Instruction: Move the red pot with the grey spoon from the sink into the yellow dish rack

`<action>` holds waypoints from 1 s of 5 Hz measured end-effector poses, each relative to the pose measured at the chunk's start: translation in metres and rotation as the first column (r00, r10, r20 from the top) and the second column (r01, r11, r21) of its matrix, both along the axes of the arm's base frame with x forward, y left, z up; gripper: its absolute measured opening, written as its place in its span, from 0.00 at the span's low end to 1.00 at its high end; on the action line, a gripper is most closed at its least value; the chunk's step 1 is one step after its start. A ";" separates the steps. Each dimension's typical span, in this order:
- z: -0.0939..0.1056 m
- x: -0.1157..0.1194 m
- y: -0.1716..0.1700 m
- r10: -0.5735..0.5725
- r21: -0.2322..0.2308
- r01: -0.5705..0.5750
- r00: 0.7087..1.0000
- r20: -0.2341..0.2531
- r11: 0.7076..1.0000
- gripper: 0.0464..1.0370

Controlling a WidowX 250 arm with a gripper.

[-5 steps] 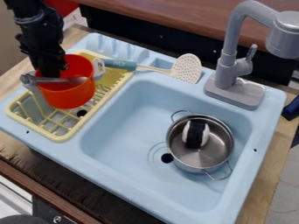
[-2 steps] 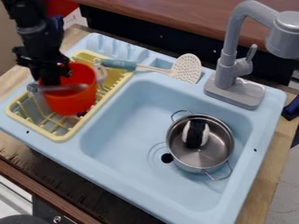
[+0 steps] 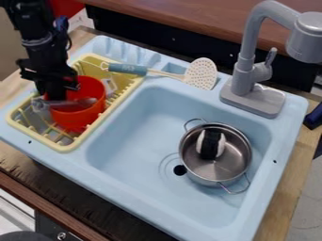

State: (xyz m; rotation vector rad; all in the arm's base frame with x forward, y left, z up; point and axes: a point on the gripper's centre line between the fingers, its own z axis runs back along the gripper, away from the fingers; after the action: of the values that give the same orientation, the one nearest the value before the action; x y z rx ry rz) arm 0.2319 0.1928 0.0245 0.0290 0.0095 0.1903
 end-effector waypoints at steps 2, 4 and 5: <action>-0.010 -0.016 -0.004 -0.017 -0.029 0.016 1.000 -0.015 0.999 0.03; -0.010 -0.009 -0.005 0.069 0.010 -0.069 0.998 0.016 0.998 0.42; 0.002 -0.005 -0.006 0.093 0.008 -0.093 0.994 0.058 0.996 0.72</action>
State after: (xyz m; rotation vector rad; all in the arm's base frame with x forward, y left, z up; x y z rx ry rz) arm 0.2274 0.1863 0.0266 0.0340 -0.0478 0.2842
